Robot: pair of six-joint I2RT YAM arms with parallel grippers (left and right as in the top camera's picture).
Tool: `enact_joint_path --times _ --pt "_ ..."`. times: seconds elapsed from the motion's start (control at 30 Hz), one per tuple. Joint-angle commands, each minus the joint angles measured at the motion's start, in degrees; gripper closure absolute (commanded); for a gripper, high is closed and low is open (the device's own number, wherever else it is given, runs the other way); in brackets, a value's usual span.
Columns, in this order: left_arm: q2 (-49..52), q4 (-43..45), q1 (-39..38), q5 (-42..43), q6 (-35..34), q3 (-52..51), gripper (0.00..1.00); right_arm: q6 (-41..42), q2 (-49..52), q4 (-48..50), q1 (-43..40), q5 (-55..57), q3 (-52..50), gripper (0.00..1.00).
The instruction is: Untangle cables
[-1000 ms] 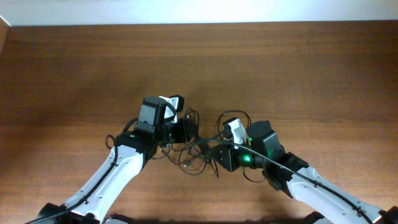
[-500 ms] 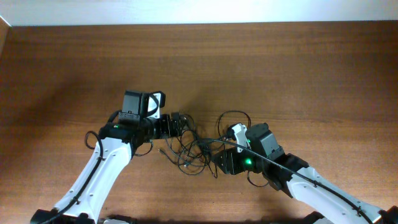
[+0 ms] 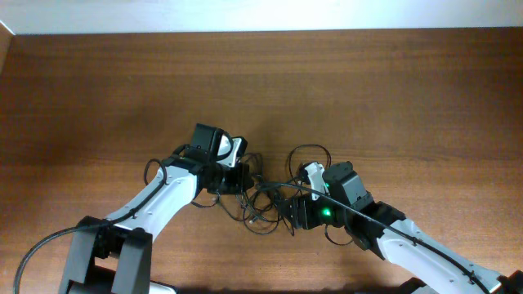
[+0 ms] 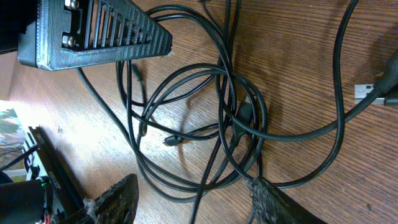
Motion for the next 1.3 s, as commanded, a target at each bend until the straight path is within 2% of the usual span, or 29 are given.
enact_joint_path --times 0.0,0.03,0.1,0.2,0.47,0.63,0.8,0.9,0.97,1.0,1.1,1.27 --pt "0.2 0.1 0.1 1.9 -1.5 -0.1 1.0 -0.4 0.2 0.2 0.3 0.9 0.0 0.41" --pt "-0.1 0.1 0.7 4.6 -1.4 0.8 1.0 -0.4 0.2 0.2 0.3 0.9 0.0 0.41" --pt "-1.4 0.2 2.4 10.9 -1.4 2.7 1.0 -0.4 0.2 0.3 0.3 0.9 0.0 0.32" --pt "-5.5 0.1 4.3 22.1 5.7 4.8 1.0 -0.4 -0.8 4.3 0.3 0.9 0.4 0.31" --pt "-19.1 0.0 5.0 23.9 5.7 4.9 1.0 -1.0 -1.8 4.1 0.3 1.0 8.4 0.32" --pt "-23.5 -0.1 5.0 29.2 5.7 4.9 1.0 -0.8 -1.8 4.4 0.3 12.3 10.1 0.44" --pt "-23.6 0.3 5.0 36.0 5.7 4.9 1.0 -0.8 -1.5 2.1 0.3 18.4 10.1 0.46" --pt "-23.6 5.4 5.0 43.1 5.4 4.9 1.0 -1.0 -0.5 2.1 0.3 19.1 10.1 0.46" --pt "-23.6 12.2 5.4 47.6 1.4 5.0 1.0 -0.7 1.6 0.6 0.3 25.5 10.1 0.53" --pt "-23.6 15.6 6.3 48.9 -1.3 5.0 1.0 0.8 2.4 -1.2 0.2 29.6 10.1 0.56" --pt "-23.6 19.3 11.0 49.0 -3.9 5.0 1.0 1.4 2.6 -5.8 -0.2 37.8 10.1 0.56" --pt "-23.7 19.1 23.1 49.0 -5.4 5.0 1.0 2.9 2.6 -9.8 -8.3 37.1 10.1 0.55"
